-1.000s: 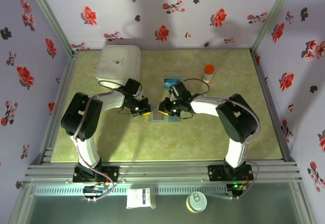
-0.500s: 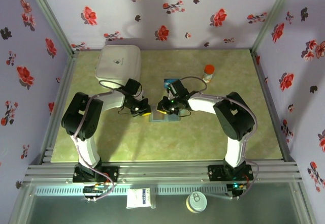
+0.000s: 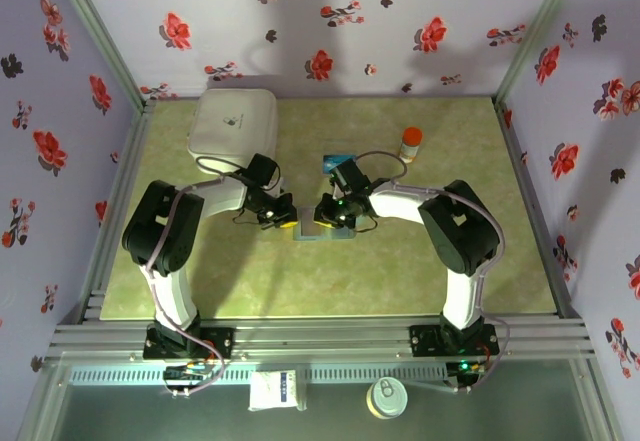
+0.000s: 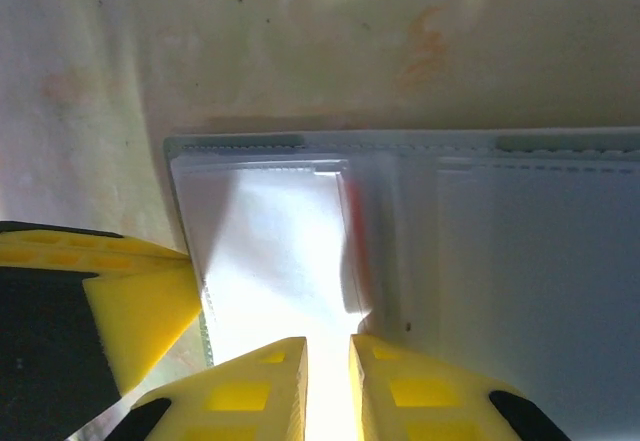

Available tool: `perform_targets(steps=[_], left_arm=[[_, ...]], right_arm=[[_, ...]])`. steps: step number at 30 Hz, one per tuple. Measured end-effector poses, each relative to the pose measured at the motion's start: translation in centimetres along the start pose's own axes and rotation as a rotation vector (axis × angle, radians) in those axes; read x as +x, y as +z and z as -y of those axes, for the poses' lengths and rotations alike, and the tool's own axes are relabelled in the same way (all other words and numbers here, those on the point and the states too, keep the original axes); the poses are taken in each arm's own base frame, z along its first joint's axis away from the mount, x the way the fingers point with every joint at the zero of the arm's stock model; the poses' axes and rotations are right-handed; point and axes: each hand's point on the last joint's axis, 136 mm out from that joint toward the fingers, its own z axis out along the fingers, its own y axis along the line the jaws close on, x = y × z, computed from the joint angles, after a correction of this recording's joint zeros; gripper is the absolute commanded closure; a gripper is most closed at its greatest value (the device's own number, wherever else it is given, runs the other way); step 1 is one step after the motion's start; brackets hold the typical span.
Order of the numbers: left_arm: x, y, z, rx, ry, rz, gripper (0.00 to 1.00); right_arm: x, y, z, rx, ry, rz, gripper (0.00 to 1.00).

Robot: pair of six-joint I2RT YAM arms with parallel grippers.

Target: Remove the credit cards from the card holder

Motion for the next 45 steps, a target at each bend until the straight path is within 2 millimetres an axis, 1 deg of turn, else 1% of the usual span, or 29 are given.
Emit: perform_targets(steps=[14, 34, 37, 40, 42, 45], left_arm=[[0.0, 0.0, 0.0, -0.004, 0.007, -0.002, 0.99], [-0.7, -0.4, -0.3, -0.046, 0.008, 0.016, 0.99], [-0.8, -0.5, -0.3, -0.051, 0.008, 0.023, 0.96], [-1.1, -1.2, 0.4, -0.034, 0.006, 0.044, 0.92], [-1.5, -1.8, 1.2, -0.009, 0.007, 0.07, 0.89], [-1.9, -2.0, 2.3, 0.03, 0.003, 0.087, 0.85]], right_arm=[[-0.3, -0.3, 0.8, 0.012, 0.003, 0.02, 0.82], [-0.5, -0.6, 1.6, -0.084, 0.05, 0.04, 0.82], [-0.5, -0.6, 1.6, -0.097, 0.056, 0.041, 0.82], [-0.5, -0.6, 1.7, -0.109, 0.063, 0.042, 0.83], [-0.5, -0.6, 1.7, -0.117, 0.065, 0.042, 0.83], [-0.5, -0.7, 1.7, -0.131, 0.07, 0.041, 0.83]])
